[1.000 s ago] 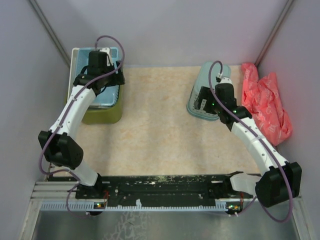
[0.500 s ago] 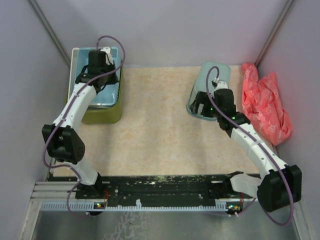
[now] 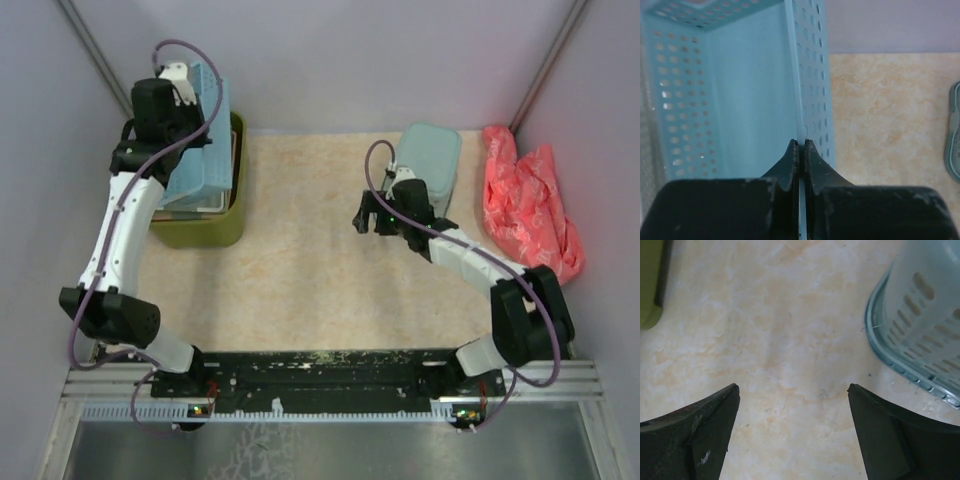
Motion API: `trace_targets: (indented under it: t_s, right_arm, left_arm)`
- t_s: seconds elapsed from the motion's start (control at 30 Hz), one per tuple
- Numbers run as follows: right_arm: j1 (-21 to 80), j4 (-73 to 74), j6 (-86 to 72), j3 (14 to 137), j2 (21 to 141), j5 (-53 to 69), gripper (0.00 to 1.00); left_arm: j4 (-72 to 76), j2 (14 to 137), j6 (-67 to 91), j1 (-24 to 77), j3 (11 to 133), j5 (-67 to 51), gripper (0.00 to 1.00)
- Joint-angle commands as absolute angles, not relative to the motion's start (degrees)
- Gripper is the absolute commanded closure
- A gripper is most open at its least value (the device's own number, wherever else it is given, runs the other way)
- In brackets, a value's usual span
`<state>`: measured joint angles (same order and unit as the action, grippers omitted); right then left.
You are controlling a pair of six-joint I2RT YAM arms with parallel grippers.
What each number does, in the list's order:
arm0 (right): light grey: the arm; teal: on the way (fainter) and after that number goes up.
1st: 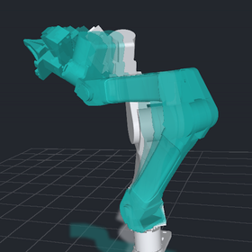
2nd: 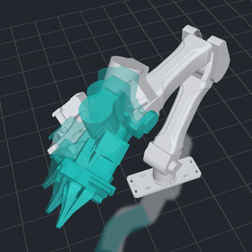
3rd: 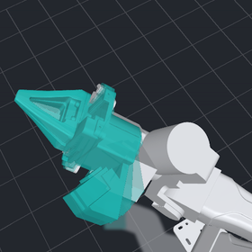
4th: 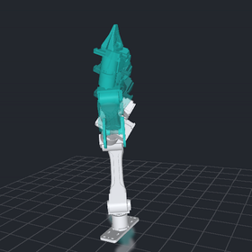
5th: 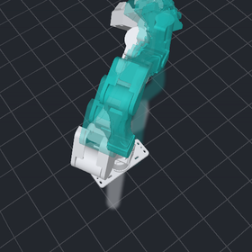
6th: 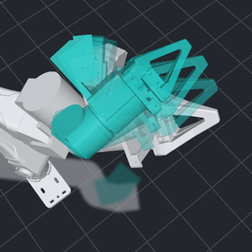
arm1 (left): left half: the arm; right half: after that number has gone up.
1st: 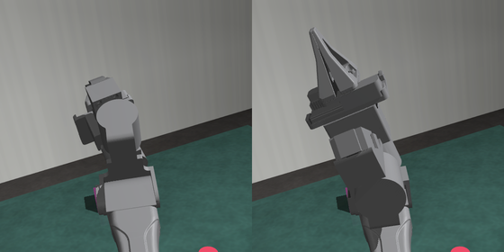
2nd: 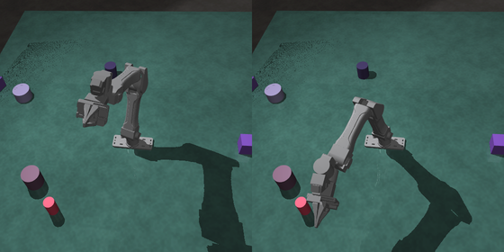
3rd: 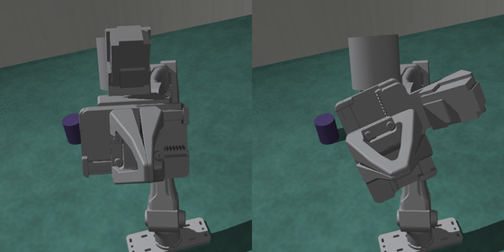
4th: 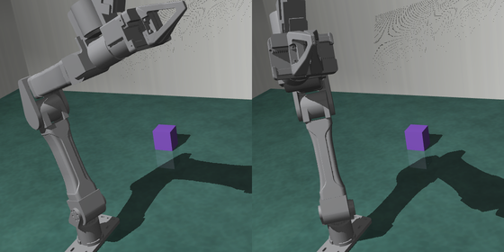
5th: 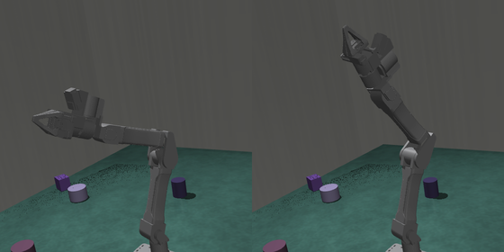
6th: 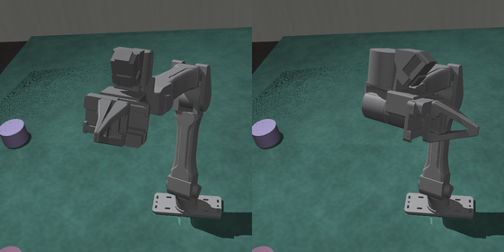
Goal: Turn the large container upside down
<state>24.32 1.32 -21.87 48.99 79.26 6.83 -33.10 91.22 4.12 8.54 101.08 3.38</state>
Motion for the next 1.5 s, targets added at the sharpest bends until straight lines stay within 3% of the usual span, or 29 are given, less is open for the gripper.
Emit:
trace_targets:
  t_s: [0.0,0.2,0.43,0.6,0.73,0.9,0.97,1.1,1.13,1.33,1.47]
  right_arm:
    - [20.0,0.7,-23.5,57.4,87.2,0.1,0.12]
    - [10.1,-0.5,-29.3,63.1,96.7,-1.7,0.15]
    - [9.4,8.3,-30.6,69.7,94.1,-5.3,0.14]
    - [9.4,10.3,-29.4,65.5,89.3,-3.4,0.14]
    - [11.7,5.4,-28.6,61.6,85.6,7.2,0.16]
    - [19.2,-2.2,-24.4,63.2,88.0,4.1,0.20]
    - [18.8,-1.6,-25.9,67.1,91.9,1.8,0.32]
    - [16.8,-1.0,-28.6,76.4,102.3,2.9,0.79]
    - [16.4,0.9,-28.8,79.7,104.6,1.6,0.84]
    - [10.2,15.0,-31.0,94.1,114.2,-8.7,0.96]
    - [8.8,15.9,-29.7,91.0,109.8,-15.0,0.96]
  left_arm:
    - [-31.8,83.5,1.2,8.1,106.8,3.7,1.00]
    - [-33.7,77.5,7.8,8.3,108.3,-12.1,1.00]
    - [-26.5,75.9,21.4,12.4,105.0,-32.5,1.00]
    - [-19.7,77.0,26.6,17.3,99.4,-32.0,1.00]
    - [-19.2,78.9,28.0,17.5,99.0,-31.7,1.00]
    - [-13.4,78.5,34.4,17.5,92.1,-31.4,1.00]
    - [-12.3,77.8,36.0,17.5,89.4,-30.7,1.00]
    - [-10.8,76.0,37.2,17.5,85.7,-29.8,1.00]
    - [-11.3,75.9,36.8,17.5,85.7,-29.5,1.00]
    - [-12.5,75.3,35.8,17.5,85.2,-29.5,1.00]
    - [-9.6,75.5,37.0,17.5,82.0,-31.5,1.00]
